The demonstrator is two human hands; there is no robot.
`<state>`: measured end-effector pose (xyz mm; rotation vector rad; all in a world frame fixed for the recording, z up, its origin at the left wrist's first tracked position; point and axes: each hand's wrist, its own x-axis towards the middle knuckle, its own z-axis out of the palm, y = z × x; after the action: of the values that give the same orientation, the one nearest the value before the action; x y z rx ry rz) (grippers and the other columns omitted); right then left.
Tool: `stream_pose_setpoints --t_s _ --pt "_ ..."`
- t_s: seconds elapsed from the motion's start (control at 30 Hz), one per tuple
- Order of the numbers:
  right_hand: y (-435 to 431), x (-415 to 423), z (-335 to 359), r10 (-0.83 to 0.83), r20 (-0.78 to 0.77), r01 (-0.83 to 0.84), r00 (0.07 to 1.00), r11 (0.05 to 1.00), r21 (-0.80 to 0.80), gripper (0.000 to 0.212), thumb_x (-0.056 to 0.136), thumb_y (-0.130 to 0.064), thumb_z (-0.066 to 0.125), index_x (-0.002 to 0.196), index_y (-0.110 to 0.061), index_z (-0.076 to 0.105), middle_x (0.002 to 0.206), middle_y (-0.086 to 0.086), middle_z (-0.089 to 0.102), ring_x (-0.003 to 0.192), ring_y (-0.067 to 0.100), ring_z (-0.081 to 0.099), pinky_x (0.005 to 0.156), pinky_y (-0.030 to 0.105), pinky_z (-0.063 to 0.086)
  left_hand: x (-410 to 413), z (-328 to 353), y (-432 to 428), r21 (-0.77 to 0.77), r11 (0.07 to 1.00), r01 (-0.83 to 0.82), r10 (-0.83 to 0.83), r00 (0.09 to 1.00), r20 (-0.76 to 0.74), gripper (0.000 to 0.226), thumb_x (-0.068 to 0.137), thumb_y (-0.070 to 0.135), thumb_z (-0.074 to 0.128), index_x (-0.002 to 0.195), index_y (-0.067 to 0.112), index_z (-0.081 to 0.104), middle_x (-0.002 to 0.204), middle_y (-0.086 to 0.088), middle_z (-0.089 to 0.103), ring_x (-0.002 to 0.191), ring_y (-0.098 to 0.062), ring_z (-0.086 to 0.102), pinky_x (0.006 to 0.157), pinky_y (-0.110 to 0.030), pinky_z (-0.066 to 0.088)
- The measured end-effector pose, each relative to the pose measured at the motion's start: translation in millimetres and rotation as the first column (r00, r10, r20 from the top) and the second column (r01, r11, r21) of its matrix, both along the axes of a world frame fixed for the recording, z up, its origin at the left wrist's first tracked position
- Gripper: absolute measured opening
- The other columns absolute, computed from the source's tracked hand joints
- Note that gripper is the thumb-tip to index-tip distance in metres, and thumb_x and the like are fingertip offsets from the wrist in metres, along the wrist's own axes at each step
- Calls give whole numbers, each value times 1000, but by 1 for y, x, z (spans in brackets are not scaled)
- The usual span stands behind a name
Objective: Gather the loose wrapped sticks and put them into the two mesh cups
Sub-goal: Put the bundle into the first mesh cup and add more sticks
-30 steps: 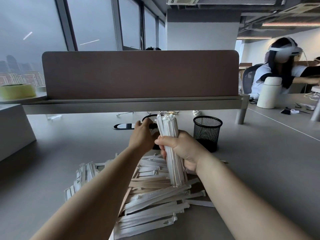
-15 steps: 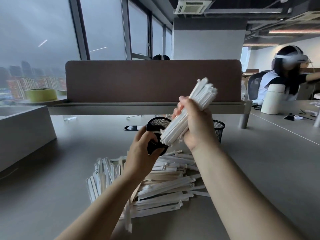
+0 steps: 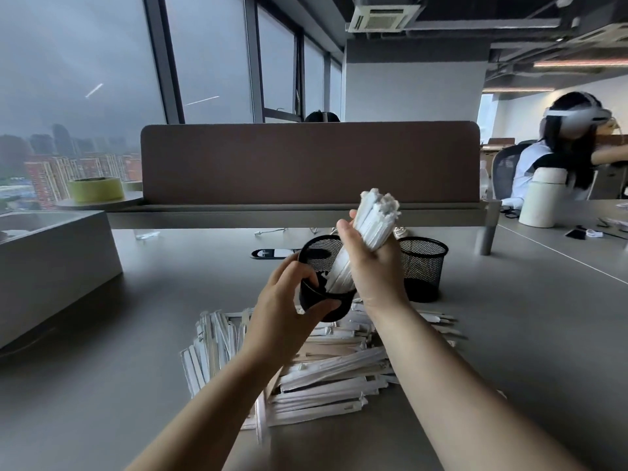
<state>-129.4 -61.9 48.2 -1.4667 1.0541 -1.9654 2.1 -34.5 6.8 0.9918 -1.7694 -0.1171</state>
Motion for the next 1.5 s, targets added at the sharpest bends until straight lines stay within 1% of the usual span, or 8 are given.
stream_pose_setpoints --t_s 0.17,0.4,0.6,0.7,0.8,0.87,1.03,1.5 --pt "-5 3 -11 67 -143 -35 987 976 213 55 65 -60 67 101 -18 64 99 3 69 97 21 65 90 47 51 4 7 6 5 1000 -23 23 1000 -18 36 70 25 80 85 28 48 95 10 55 86 -10 54 73 -12 42" --pt "-3 3 -12 206 67 -216 976 918 332 48 78 -16 73 117 -14 44 101 1 61 89 13 60 71 23 47 10 6 7 64 997 -42 44 998 -33 37 63 55 64 91 40 45 98 16 57 96 -11 56 79 -29 47" --pt "1 -4 -13 435 36 -418 900 835 357 93 67 -58 67 141 -20 25 142 -5 38 128 9 40 92 22 30 21 18 13 174 983 -52 74 989 -127 44 59 60 71 90 37 49 111 12 64 106 -10 62 87 -36 52" --pt "5 -17 -22 491 29 -463 871 799 385 86 62 -68 57 135 -27 34 142 -9 36 132 7 31 99 28 21 30 23 15 214 972 -98 132 980 -147 44 59 55 76 90 35 51 106 16 64 100 -9 63 85 -37 53" --pt "6 -29 -37 463 -128 -357 877 807 471 55 74 -49 64 116 -19 48 122 -2 54 118 13 46 85 26 36 38 23 17 234 959 -157 196 968 -157 46 56 60 71 89 36 50 104 16 64 97 -10 64 85 -40 54" --pt "5 -30 -45 487 -353 -250 799 803 542 33 83 -29 67 110 -17 53 113 -3 57 112 14 51 82 26 40 42 21 17 250 949 -191 236 958 -161 46 55 61 70 89 38 48 105 16 63 98 -11 64 84 -42 54" --pt "10 -8 -49 390 -806 -54 444 910 411 25 82 -36 69 104 -25 63 107 -9 59 107 10 54 91 27 43 52 16 21 246 936 -252 296 941 -162 41 56 62 70 86 48 45 112 14 63 102 -12 63 80 -45 55" --pt "14 6 -43 447 -867 -74 221 894 442 19 82 -28 69 98 -20 63 89 -8 56 85 12 53 67 24 41 54 14 23 188 920 -343 371 918 -141 43 66 49 78 93 41 45 113 13 62 104 -14 61 78 -36 50"
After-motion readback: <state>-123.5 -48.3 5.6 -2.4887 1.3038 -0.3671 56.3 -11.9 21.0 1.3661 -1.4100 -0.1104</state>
